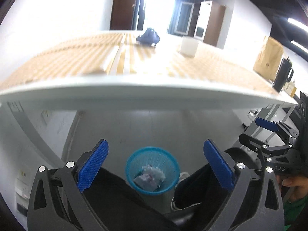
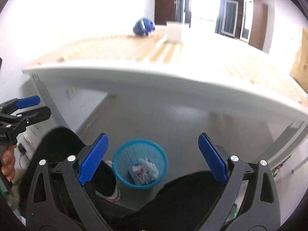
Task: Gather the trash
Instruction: 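Raise both open tools back toward the blue bag and white cup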
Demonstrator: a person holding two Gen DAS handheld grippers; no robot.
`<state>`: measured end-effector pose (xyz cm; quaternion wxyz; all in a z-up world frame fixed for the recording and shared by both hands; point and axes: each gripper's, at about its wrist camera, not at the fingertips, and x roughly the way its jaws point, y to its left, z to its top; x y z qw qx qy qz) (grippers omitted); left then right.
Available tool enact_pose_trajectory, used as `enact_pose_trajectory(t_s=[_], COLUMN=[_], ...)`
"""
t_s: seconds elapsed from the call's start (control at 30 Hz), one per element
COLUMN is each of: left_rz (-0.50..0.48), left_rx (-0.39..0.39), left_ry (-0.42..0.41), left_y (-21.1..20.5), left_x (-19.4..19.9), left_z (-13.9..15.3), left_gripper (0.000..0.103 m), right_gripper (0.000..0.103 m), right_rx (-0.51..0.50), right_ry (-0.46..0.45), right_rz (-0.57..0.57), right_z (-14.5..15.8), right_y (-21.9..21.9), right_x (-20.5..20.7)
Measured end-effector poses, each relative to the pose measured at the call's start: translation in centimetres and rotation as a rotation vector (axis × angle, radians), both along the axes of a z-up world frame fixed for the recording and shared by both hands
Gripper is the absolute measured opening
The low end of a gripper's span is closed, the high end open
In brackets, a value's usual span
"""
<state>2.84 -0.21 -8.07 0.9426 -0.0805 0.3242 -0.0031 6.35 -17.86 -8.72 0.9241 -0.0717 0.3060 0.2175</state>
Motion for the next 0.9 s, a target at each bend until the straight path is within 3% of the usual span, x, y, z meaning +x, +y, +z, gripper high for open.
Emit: enact_pose_trajectory(t_s=[0.4,0.53,0.9], left_rz=[-0.016,-0.005,-0.005], left_rx=[0.031,0.067,0.016], left_ry=[-0.085,-0.126,-0.141], left_y=[-0.3,-0.2,0.7], left_x=[0.0,1.4,6.8], left_z=[4.7,6.6,7.9], left_gripper=[0.097,0.097,0.097], right_gripper=[0.094,0.094,0.094], right_rx=[0.109,0.145,0.178], right_ry=[-0.08,-0.079,-0.052], right_rz=[0.012,0.017,-0.01], right_z=[5.8,7.5,9.8], right_y=[-0.8,-0.9,-1.7], right_x=[0.5,2.0,7.5])
